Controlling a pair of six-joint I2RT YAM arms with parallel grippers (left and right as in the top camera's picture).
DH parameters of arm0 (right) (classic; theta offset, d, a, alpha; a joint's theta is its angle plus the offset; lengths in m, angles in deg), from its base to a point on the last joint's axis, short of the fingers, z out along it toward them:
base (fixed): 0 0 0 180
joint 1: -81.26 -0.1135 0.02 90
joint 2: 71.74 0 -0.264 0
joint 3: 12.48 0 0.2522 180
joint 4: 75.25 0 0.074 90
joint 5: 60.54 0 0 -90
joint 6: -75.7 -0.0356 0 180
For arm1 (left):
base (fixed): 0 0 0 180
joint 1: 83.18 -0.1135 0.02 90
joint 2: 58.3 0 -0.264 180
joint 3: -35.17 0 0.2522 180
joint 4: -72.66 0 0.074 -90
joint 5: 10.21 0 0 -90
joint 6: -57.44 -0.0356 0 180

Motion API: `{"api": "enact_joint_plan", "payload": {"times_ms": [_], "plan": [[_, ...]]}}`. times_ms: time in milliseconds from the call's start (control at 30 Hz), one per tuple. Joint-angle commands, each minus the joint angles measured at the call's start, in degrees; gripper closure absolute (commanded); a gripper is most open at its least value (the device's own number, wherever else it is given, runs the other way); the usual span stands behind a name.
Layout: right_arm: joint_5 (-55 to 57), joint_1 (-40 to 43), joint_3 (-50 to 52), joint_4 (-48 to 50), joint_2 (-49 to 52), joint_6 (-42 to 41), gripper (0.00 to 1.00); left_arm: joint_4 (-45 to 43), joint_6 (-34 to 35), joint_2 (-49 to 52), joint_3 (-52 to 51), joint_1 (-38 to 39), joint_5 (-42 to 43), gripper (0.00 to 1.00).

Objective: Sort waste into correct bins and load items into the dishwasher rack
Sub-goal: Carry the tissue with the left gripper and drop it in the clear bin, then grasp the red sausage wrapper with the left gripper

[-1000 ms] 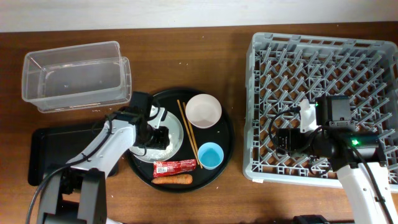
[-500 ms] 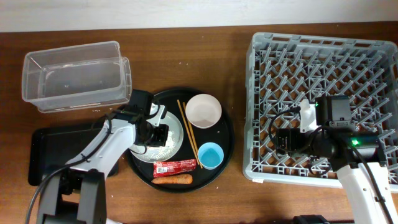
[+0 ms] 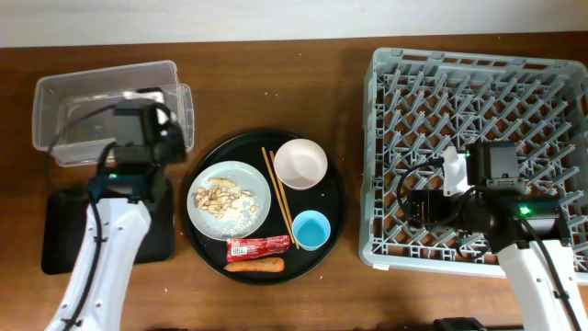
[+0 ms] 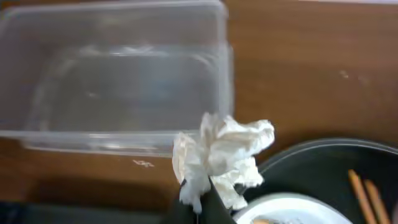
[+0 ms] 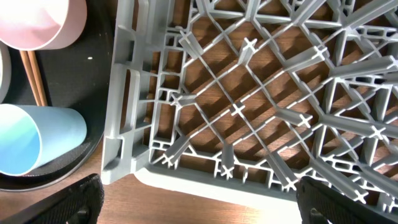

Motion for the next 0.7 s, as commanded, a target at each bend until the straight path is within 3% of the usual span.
{"api": "enact_joint_plan", "payload": {"times_ms": [0,67,100,133,167,333,433,500,567,667], "plan": [[-0.1,-0.3,-1.0,0.1,0.0,0.3,0.02,-6.4,-0.5,4.4,0.6,-4.0,-1.8,0.98],[-0.1,-0.3,-1.0,0.1,0.0,0.3,0.02,-12.6,-0.5,8.2,0.6,-6.1,-1.8,0.98],[-0.1,-0.3,-1.0,0.1,0.0,0.3,0.01,-15.0,-0.5,9.6,0.6,-6.8,-1.8,0.83],[-0.1,-0.3,-1.0,0.1,0.0,0.3,0.02,-17.1,-0.5,10.7,0.6,-7.1,-1.7,0.55],[-0.1,-0.3,-1.0,0.0,0.0,0.3,0.02,-17.9,-0.5,11.0,0.6,-7.1,-1.6,0.41],[-0.1,-0.3,-1.0,0.0,0.0,0.3,0.02,-16.9,-0.5,10.7,0.6,-7.0,-0.9,0.39],[-0.1,-0.3,-1.0,0.1,0.0,0.3,0.02,-11.2,-0.5,10.1,0.6,-7.0,9.2,0.39],[-0.1,-0.3,-1.0,0.1,0.0,0.3,0.02,-0.2,-0.4,8.4,0.6,-7.0,24.9,0.39],[-0.1,-0.3,-1.0,0.1,0.0,0.3,0.02,8.6,-0.4,8.3,0.6,-7.0,34.6,0.39],[-0.1,-0.3,-1.0,0.1,0.0,0.3,0.02,22.8,-0.3,8.4,0.5,-4.7,36.6,0.37]]}}
